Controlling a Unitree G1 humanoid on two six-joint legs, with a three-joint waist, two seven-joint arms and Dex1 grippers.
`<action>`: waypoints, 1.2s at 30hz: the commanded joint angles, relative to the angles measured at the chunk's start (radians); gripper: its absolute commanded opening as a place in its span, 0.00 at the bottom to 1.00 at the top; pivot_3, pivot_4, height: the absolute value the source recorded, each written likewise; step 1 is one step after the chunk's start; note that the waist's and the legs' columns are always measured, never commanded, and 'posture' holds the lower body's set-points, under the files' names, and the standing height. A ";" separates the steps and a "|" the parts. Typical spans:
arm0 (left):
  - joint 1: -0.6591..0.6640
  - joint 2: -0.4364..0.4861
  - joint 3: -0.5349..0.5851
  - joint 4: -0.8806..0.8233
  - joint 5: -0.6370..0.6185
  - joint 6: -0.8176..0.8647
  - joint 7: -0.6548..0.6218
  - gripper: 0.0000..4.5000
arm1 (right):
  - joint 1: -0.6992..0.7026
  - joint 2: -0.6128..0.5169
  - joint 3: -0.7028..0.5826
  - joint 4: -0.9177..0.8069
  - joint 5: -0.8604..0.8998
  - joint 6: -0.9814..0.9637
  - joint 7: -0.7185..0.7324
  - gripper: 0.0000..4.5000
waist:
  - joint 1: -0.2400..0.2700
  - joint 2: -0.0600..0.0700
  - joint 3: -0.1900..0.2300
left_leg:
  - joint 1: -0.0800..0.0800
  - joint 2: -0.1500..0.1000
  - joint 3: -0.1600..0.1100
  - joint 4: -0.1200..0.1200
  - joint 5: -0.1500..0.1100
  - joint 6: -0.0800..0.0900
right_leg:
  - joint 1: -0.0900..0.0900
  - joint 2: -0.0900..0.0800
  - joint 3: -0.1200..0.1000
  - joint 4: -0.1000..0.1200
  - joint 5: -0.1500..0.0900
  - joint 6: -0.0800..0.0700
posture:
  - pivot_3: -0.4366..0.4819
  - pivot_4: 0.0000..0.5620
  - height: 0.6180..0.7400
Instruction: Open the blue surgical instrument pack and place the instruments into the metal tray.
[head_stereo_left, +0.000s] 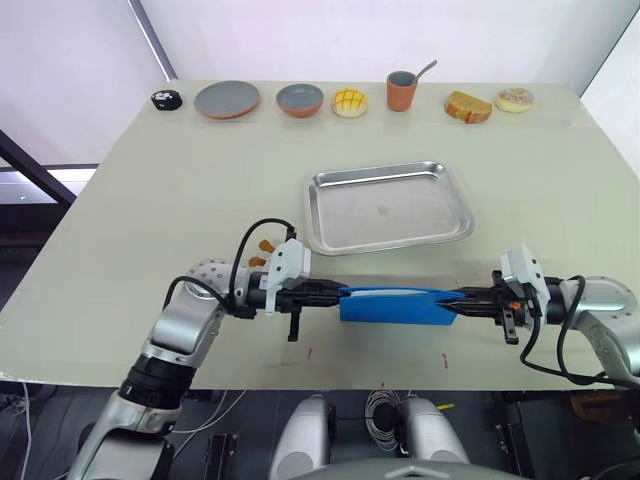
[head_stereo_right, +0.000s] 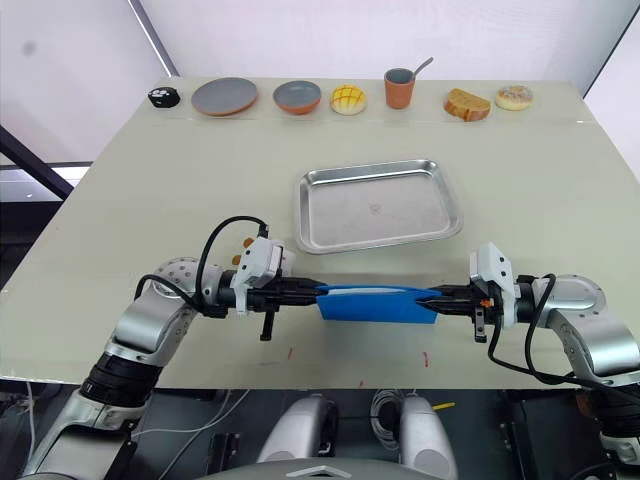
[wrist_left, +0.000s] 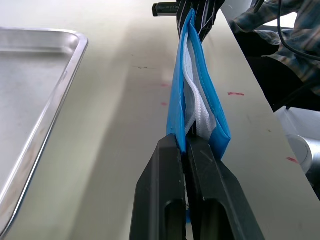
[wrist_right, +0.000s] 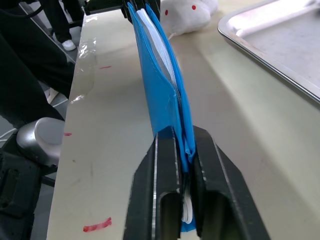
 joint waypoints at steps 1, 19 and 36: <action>-0.006 0.001 -0.024 0.032 0.016 -0.026 -0.019 0.00 | 0.008 -0.011 -0.053 -0.031 0.028 0.008 -0.023 0.40 | 0.000 0.000 0.000 | 0.000 0.000 0.000 0.000 0.000 0.000 | 0.000 0.000 0.000 0.000 0.000 0.000 | 0.48 0.27 1.00; -0.040 0.003 -0.028 0.023 -0.001 -0.008 -0.028 0.00 | 0.036 -0.118 -0.162 -0.211 0.243 0.326 -0.137 0.01 | 0.000 0.000 0.000 | 0.000 0.000 0.000 0.000 0.000 0.000 | 0.001 0.000 0.000 -0.001 0.000 0.000 | 0.48 0.27 1.00; -0.143 -0.051 -0.075 0.191 0.126 -0.030 0.067 0.00 | 0.135 -0.151 0.058 -0.310 0.097 0.261 -0.078 0.01 | 0.000 0.000 0.000 | 0.000 -0.001 -0.001 0.000 0.000 0.000 | 0.001 0.000 -0.001 -0.001 0.000 0.000 | 0.48 0.27 1.00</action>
